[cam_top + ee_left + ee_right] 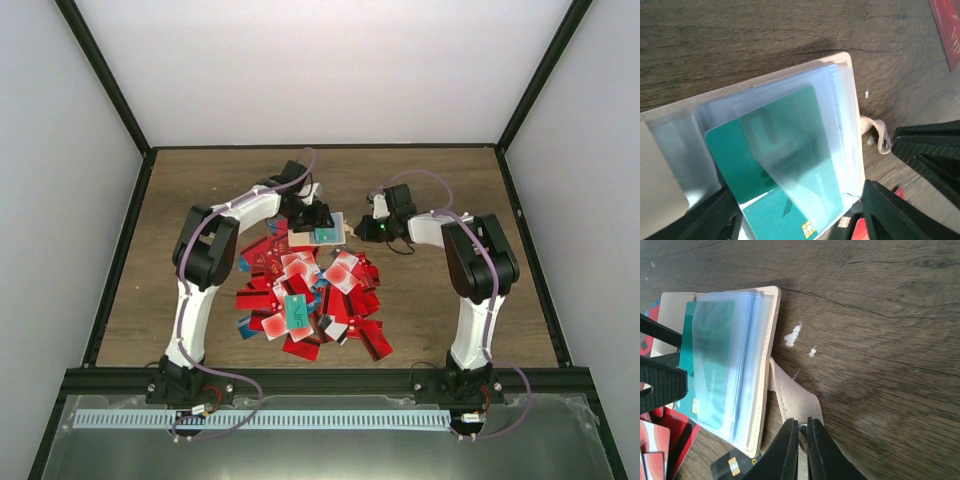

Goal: Put the credit cards into the card holder

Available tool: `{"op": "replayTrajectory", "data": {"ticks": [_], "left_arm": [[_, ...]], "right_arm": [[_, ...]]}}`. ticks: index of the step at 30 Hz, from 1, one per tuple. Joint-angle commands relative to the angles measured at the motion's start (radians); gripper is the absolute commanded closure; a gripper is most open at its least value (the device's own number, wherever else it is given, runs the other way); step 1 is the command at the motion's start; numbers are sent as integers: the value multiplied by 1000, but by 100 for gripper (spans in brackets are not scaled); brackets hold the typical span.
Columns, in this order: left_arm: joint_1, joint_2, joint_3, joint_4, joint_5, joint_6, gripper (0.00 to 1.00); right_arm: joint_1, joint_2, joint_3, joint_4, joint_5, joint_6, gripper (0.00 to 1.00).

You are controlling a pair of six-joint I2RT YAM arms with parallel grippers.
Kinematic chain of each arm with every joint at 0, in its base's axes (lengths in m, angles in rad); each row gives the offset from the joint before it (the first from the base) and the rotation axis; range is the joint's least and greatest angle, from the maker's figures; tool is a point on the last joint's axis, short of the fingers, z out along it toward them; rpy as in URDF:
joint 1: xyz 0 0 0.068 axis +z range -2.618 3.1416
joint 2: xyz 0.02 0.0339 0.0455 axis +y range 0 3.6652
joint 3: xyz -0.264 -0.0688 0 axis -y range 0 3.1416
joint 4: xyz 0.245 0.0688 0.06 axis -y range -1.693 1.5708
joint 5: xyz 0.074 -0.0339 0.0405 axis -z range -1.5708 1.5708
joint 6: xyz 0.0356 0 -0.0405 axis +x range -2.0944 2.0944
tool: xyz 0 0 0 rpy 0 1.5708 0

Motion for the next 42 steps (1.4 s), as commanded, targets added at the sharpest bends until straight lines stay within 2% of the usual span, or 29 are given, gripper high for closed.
{"op": "replayTrajectory", "data": {"ticks": [1, 8, 13, 19, 22, 25, 29, 34, 36, 42], "left_arm": [[4, -49, 11, -62, -47, 19, 29], [4, -63, -6, -35, -26, 17, 15], [8, -85, -27, -26, -53, 23, 8], [16, -126, -64, -1, -91, 13, 9], [18, -137, -86, 14, -103, 7, 19], [21, -140, -99, 26, -109, 3, 38], [24, -124, -92, 28, -99, 6, 57], [24, -99, -76, 18, -107, 10, 74], [25, -91, -73, 12, -126, 13, 80], [24, -71, -67, -3, -159, 17, 87]], "right_arm": [[5, -32, 30, -11, -55, 3, 90], [5, -76, 74, -20, -153, 26, 81], [9, -68, 112, -17, -200, 42, 79], [39, -13, 163, -19, -216, 53, 80], [61, 16, 189, -19, -216, 58, 81], [74, 46, 216, -31, -198, 54, 84], [77, 86, 251, -66, -136, 28, 86], [77, 123, 271, -102, -76, 0, 90], [77, 126, 268, -110, -43, -6, 90], [76, 135, 246, -110, -14, -16, 91]]}}
